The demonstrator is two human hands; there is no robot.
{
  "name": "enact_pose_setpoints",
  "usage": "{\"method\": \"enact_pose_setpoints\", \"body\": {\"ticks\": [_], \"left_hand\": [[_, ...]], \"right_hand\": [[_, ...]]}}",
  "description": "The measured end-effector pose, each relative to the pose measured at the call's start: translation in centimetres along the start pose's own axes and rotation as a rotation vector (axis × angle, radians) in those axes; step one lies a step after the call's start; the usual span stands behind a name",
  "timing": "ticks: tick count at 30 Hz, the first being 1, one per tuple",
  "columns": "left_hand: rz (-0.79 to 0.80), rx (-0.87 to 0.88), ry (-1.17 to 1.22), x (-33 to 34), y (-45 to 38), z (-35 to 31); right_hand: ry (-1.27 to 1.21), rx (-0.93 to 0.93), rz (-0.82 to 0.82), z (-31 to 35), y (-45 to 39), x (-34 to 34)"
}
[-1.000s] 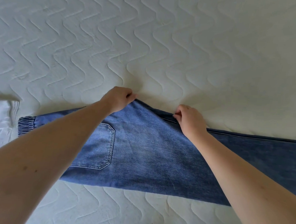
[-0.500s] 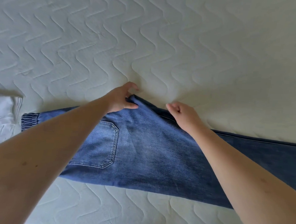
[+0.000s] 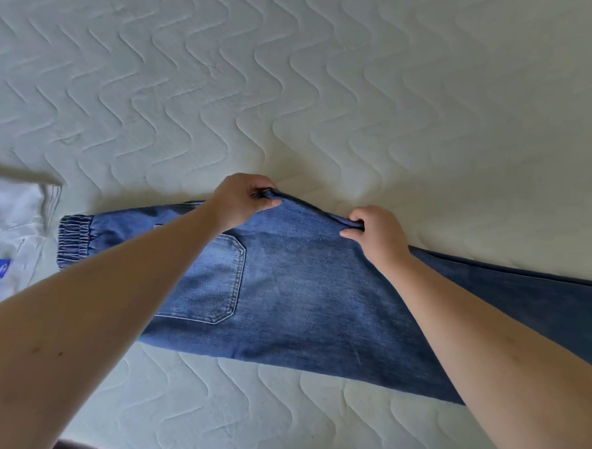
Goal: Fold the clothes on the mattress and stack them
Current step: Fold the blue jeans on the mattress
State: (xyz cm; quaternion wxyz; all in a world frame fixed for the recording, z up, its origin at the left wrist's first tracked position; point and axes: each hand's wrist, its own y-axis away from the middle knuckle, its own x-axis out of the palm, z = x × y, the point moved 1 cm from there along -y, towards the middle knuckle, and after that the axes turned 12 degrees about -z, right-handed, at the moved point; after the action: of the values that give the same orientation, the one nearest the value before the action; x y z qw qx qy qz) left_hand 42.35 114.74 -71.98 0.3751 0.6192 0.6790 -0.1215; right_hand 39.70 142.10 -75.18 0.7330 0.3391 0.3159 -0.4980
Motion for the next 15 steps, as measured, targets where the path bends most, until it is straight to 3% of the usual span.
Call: {"method": "enact_pose_setpoints", "body": {"ticks": [3,7,15], "left_hand": [[-0.044,0.117,-0.013,-0.7,2.0,-0.6],[-0.097,0.433,-0.168,-1.4,6.0,-0.4],[-0.187,0.686,-0.456,1.2,11.8,2.9]], "right_hand": [[0.071,-0.196,-0.121,0.0,1.9,-0.5],[0.116,-0.439,-0.249,0.1,4.7,-1.0],[0.321,-0.511,-0.192,-0.6,9.7,0.8]]}}
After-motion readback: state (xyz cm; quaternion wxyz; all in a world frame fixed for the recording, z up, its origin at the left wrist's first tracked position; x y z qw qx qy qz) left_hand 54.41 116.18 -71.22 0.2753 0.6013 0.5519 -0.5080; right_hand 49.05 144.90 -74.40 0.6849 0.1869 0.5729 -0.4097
